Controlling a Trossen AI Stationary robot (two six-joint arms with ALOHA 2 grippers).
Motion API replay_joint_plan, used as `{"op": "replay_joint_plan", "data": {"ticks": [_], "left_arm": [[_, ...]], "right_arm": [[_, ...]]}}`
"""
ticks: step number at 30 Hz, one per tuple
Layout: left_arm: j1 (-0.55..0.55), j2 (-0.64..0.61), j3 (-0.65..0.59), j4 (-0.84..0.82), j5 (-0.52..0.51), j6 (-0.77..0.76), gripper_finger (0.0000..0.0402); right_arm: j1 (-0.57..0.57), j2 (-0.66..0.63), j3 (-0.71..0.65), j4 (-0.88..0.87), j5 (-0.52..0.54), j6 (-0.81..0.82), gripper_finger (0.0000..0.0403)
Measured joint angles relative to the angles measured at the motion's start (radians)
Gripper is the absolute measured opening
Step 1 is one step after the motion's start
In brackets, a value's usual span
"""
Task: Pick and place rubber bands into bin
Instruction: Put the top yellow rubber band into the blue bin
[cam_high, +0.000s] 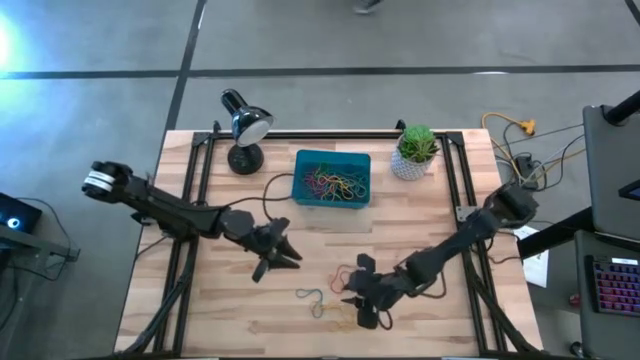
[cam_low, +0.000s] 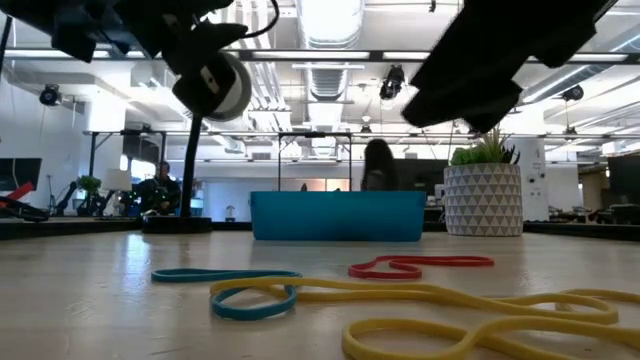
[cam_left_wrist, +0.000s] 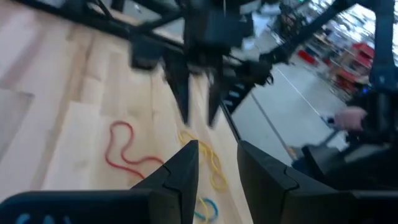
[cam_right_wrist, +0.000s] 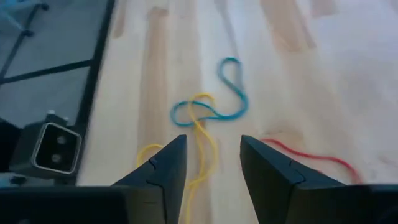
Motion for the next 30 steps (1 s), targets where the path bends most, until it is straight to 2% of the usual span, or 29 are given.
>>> {"op": "replay_joint_plan", "data": {"ticks": [5,13,20,30], "left_arm": [[-0.019,-0.041,0.0,-0.003,-0.067,0.0,0.0095],[-0.033,-0.043,-0.001,-0.001,-0.09,-0.002,0.0095],[-0.033,-0.04,-0.004,-0.002,-0.09,-0.003,0.0095],[-0.035,-0.042,-0.005,-0.003,-0.089,-0.002,0.0095]], "right_arm": [[0.0,0.065,0.002,0.115,-0.017,-0.048,0.0137],[-0.01,0.188,0.055,0.113,-0.011,-0.098,0.0121],[-0.027,0.311,0.173,0.114,-0.012,-0.171,0.0116],[-0.038,0.371,0.214,0.069,-0.067,-0.17,0.0116]]}}
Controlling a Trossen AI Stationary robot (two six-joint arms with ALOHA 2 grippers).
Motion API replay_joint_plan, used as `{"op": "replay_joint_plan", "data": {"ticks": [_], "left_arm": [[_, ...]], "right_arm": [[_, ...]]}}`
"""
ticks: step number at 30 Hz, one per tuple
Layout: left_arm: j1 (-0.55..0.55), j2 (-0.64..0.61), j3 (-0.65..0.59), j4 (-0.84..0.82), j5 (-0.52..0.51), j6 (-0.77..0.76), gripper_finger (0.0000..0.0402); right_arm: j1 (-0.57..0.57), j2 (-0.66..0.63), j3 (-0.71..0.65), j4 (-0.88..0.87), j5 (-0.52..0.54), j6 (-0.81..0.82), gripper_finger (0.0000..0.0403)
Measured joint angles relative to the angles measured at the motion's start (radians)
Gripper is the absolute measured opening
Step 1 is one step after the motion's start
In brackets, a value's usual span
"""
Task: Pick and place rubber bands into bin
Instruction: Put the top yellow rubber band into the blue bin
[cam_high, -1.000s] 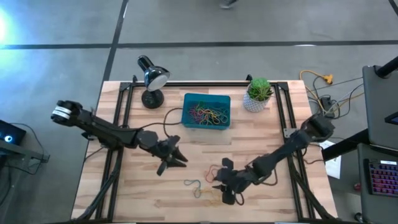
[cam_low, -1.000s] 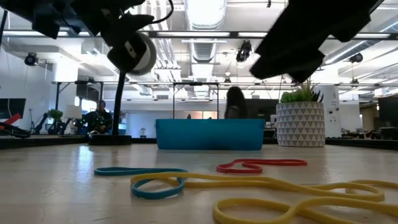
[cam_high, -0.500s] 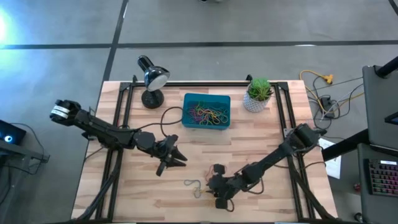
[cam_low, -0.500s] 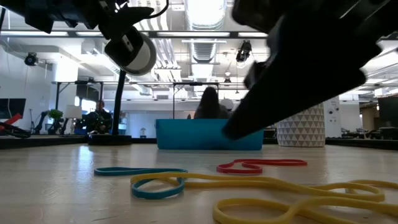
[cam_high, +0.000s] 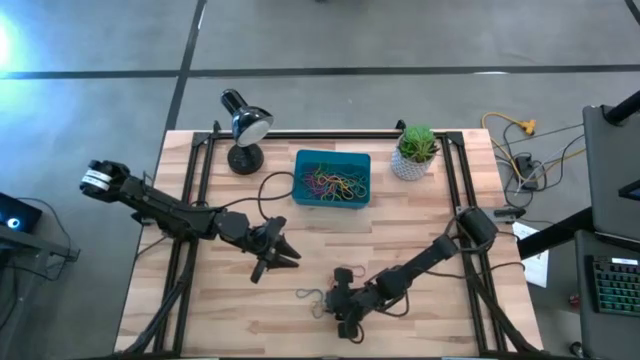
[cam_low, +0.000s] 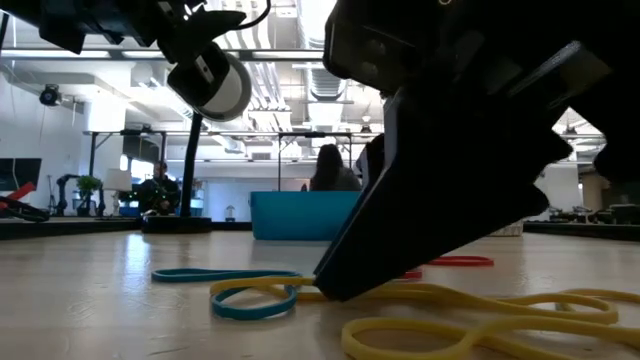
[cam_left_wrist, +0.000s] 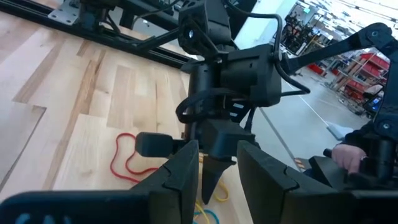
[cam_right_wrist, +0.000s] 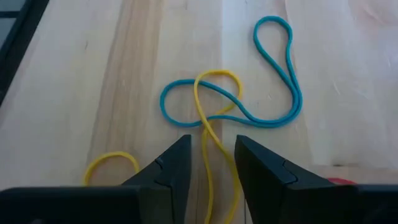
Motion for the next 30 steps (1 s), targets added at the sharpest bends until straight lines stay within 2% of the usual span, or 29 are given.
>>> {"op": "replay_joint_plan", "data": {"ticks": [10,19,30], "left_arm": [[0.0,0.0,-0.009,-0.008,0.001,0.003,0.0095],[0.0,0.0,-0.031,-0.007,0.001,0.001,0.0095],[0.0,0.0,-0.03,-0.006,-0.001,0.001,0.0095]], "right_arm": [[-0.004,-0.001,0.003,-0.053,0.007,-0.001,0.009],[-0.006,0.002,0.003,-0.078,-0.025,0.034,0.0016],[-0.003,-0.053,-0.006,-0.091,-0.025,0.054,0.0008]]}}
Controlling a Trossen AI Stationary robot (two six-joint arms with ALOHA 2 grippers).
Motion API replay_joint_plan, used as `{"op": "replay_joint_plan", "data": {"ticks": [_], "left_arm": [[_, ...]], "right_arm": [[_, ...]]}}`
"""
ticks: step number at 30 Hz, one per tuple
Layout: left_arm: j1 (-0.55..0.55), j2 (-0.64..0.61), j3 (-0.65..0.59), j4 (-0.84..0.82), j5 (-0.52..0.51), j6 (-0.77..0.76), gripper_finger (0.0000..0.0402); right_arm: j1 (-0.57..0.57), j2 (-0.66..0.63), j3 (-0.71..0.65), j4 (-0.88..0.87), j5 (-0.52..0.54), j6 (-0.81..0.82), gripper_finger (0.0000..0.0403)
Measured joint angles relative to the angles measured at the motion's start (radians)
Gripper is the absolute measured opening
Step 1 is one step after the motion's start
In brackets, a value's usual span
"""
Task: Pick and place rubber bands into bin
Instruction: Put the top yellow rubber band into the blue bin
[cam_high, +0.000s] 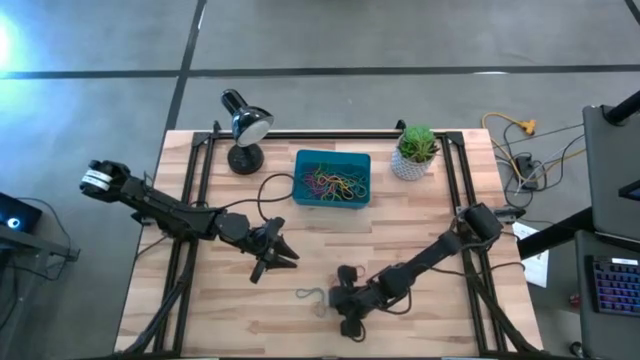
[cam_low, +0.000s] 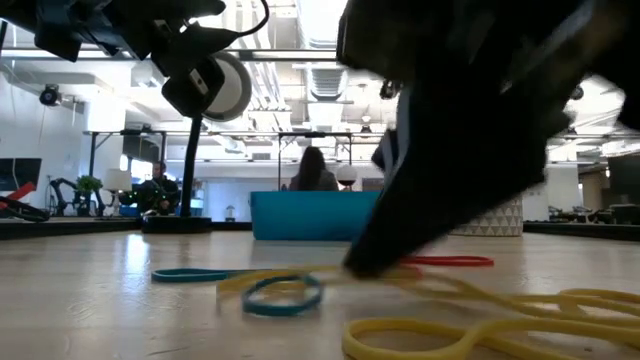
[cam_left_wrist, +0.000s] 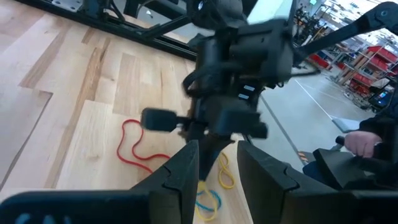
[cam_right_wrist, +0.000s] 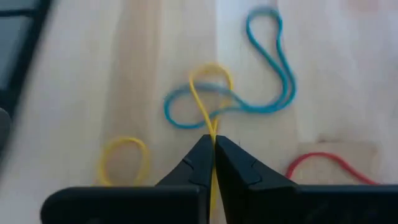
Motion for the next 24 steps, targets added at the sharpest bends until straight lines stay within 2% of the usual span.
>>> {"op": "replay_joint_plan", "data": {"ticks": [20,24], "left_arm": [[0.0,0.0,-0.003,0.0,0.0,0.002,0.0095],[0.0,0.0,-0.004,0.001,-0.001,0.002,0.0095]], "right_arm": [[-0.001,-0.302,0.003,0.001,0.067,-0.097,0.0008],[-0.004,-0.338,0.005,-0.153,0.191,-0.025,0.0008]]}}
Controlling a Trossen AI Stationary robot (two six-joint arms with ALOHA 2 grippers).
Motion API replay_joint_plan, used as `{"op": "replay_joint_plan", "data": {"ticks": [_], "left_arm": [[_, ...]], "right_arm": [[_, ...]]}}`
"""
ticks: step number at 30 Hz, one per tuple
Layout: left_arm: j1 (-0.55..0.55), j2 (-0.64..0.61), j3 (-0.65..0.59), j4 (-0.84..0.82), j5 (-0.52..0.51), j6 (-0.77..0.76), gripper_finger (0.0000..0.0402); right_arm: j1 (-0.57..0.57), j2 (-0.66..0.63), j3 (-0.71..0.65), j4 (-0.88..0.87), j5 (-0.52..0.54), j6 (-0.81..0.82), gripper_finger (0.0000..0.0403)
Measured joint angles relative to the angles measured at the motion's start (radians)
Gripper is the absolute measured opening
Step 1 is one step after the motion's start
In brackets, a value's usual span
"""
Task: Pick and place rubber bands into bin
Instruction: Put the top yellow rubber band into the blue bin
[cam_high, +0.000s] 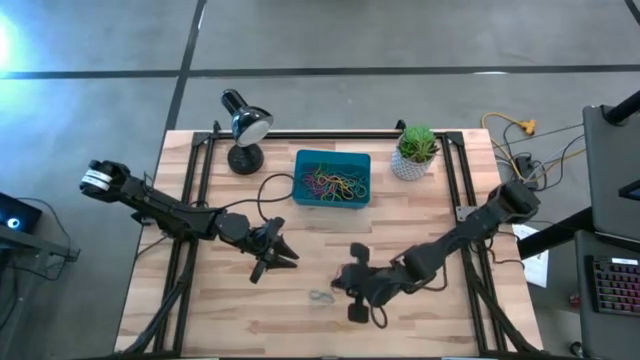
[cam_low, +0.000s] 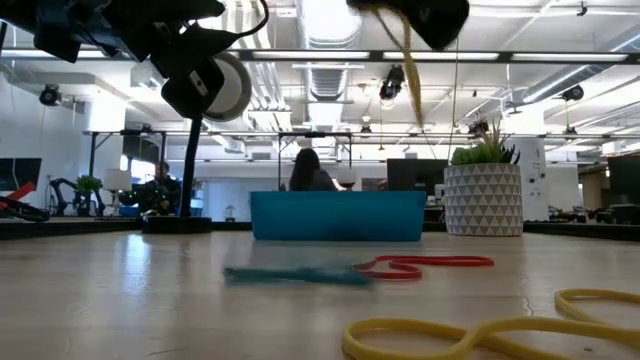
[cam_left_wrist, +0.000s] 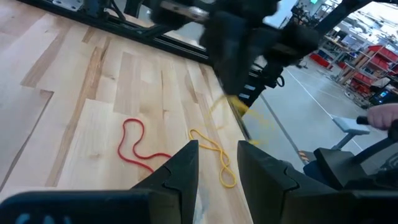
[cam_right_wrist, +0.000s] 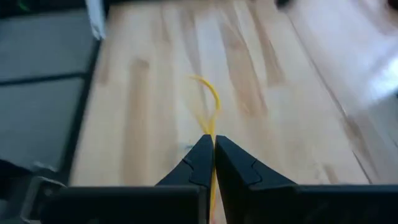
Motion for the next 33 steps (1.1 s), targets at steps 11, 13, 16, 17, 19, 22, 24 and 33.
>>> {"op": "replay_joint_plan", "data": {"ticks": [11,13,16,17,19,22,24,33], "left_arm": [[0.0,0.0,0.0,0.0,-0.002,0.0,0.0095],[0.0,0.0,0.0,0.0,-0.003,0.0,0.0095],[0.001,0.0,0.0,0.001,-0.009,0.0,0.0095],[0.001,0.0,0.0,0.0,-0.013,0.0,0.0095],[0.001,0.0,0.0,0.003,-0.022,0.0,0.0095],[0.001,0.0,0.0,0.009,-0.025,0.0,0.0095],[0.001,0.0,0.003,0.008,-0.026,0.0,0.0095],[0.0,0.0,0.011,0.013,-0.055,0.0,0.0095]], "right_arm": [[-0.012,-0.025,0.0,-0.055,0.017,-0.039,0.0008],[-0.023,-0.033,0.0,-0.057,0.049,-0.058,0.0008],[-0.047,-0.054,0.0,-0.062,0.08,-0.101,0.0008],[-0.056,-0.064,0.0,-0.065,0.094,-0.112,0.0008],[-0.082,-0.077,0.0,-0.077,0.125,-0.141,0.0008],[-0.132,-0.102,0.0,-0.09,0.167,-0.196,0.0008],[-0.173,-0.118,0.0,-0.091,0.179,-0.231,0.0008],[-0.406,-0.166,0.0,-0.115,0.138,-0.328,0.0008]]}}
